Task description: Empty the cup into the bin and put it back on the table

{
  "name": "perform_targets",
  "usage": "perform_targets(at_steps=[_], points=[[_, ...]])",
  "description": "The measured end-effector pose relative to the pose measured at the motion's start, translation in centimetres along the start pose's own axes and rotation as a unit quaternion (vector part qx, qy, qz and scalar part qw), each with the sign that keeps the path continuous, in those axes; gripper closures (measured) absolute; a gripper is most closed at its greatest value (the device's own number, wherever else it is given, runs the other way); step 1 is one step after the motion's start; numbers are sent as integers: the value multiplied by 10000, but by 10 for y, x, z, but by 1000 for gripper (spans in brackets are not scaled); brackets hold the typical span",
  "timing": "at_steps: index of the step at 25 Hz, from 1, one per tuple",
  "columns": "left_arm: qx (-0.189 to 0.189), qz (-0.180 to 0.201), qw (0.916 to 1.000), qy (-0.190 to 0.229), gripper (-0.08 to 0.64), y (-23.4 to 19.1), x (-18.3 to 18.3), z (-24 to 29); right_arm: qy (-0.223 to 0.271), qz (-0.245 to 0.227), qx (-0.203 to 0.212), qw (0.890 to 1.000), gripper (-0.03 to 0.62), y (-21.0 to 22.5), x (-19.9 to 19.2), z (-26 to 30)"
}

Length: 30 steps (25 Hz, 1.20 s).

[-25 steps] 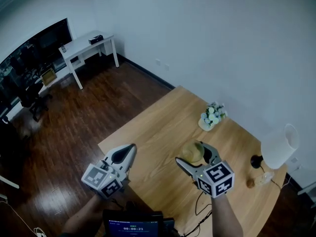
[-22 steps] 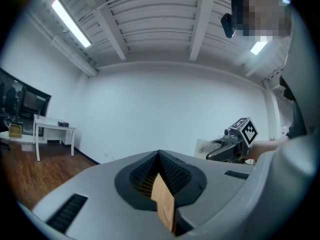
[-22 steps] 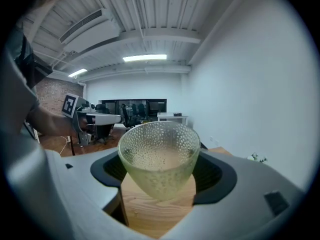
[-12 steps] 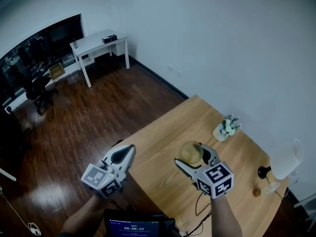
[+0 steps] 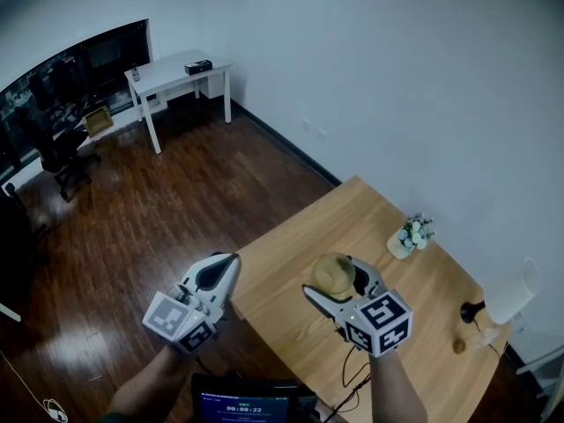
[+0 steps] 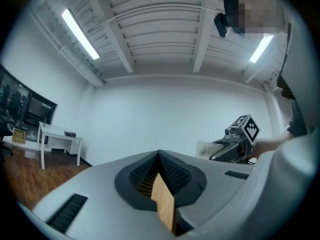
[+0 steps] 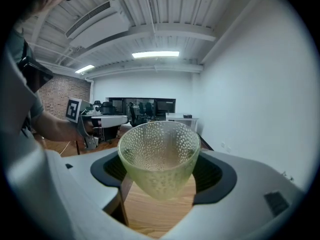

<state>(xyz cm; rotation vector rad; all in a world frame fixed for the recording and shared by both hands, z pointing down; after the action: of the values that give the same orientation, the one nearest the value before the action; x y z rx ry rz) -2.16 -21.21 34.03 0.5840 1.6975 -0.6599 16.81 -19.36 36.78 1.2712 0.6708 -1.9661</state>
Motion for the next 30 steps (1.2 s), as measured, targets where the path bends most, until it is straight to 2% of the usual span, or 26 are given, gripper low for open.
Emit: perform_targets(at_steps=[4,7,15,21,26,30], points=[[67,152,9995,277,569,-11,10,-2,-19,-31,50,10000,202,-6,8,11],[69,191,9993,328,569,-20,14,-8,-42,-73,88,9999,202,-11,13,22],[95,624,9960,636,569,-39,32,-29,-26,-227,207,9995,202,-24,30,48],[48,1127,9873,1120,569,-54,54,-47,-3,-369,309,9988,202,-37,44,69],[44,1748,9769,1225,569,-62,65,-58,48,-469,371,9982,202,-50,54,85],[63,1983,9706,1366,569,-74,75,-72,45,-539,397,9978,202,-62,63,100]])
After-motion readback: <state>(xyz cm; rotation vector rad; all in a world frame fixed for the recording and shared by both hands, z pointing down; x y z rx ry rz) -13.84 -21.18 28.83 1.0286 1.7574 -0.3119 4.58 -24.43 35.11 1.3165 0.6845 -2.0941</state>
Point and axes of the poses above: the fingertips, and each gripper's own axes: z forward along the fingers, y to its right, x out of its top, the point moved 3 cm from there along -z, backward along the fingers, and after that the axes turned 1 degree about -y, right-handed, at the moved point
